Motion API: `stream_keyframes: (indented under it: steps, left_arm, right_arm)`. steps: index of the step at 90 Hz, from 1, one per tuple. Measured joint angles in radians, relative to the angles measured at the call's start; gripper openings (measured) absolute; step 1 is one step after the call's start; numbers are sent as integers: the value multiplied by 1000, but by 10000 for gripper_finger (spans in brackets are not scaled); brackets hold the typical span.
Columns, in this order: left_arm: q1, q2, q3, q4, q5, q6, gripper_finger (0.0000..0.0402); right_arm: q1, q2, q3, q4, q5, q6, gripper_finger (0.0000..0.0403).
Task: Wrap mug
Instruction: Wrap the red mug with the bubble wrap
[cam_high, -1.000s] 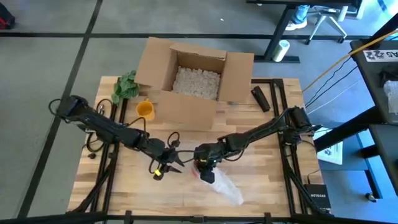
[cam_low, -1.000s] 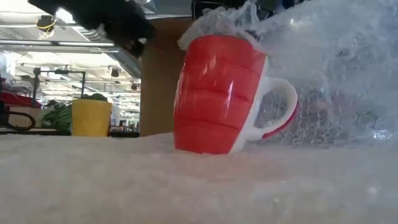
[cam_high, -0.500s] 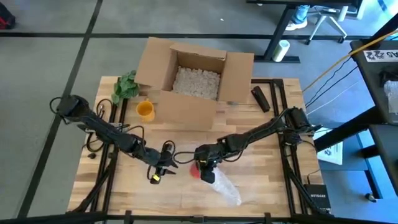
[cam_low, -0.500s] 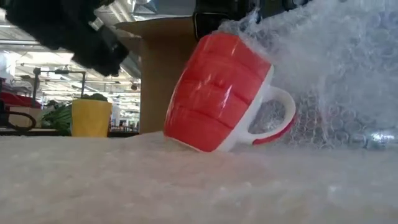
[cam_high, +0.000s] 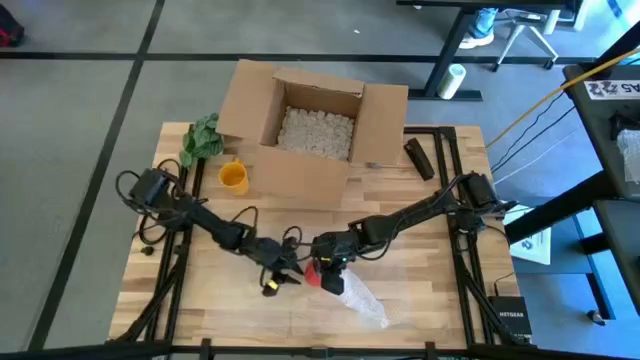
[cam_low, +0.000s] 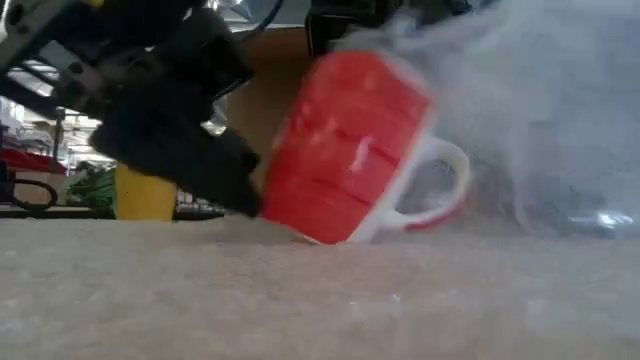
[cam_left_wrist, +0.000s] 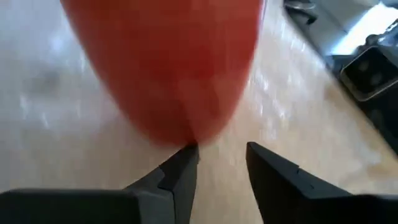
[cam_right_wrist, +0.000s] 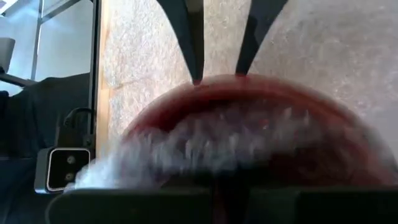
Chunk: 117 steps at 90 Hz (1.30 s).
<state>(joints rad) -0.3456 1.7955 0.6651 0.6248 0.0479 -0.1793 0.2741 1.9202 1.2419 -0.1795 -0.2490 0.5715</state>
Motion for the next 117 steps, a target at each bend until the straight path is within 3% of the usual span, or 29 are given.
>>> stream_keyframes:
  steps: [28, 46, 56, 69, 87, 117]
  left_arm:
    - [100, 50, 100, -47, 64, 78, 121]
    - [114, 52, 101, -95, 37, 74, 121]
    - [96, 52, 100, -118, 33, 73, 121]
    - [26, 30, 100, -109, 119, 62, 121]
    - [-53, 20, 119, -84, 125, 74, 121]
    - [-42, 19, 125, -100, 117, 75, 121]
  right_arm:
    - [1, -1, 0, -18, -25, 26, 0]
    - [6, -1, 3, -48, 3, 34, 0]
    - [16, -2, 3, -51, 23, 34, 0]
    - [17, -2, 3, -57, 51, 33, 0]
    - [14, -3, 4, -65, 73, 27, 0]
    - [47, -7, 6, -139, 149, 52, 0]
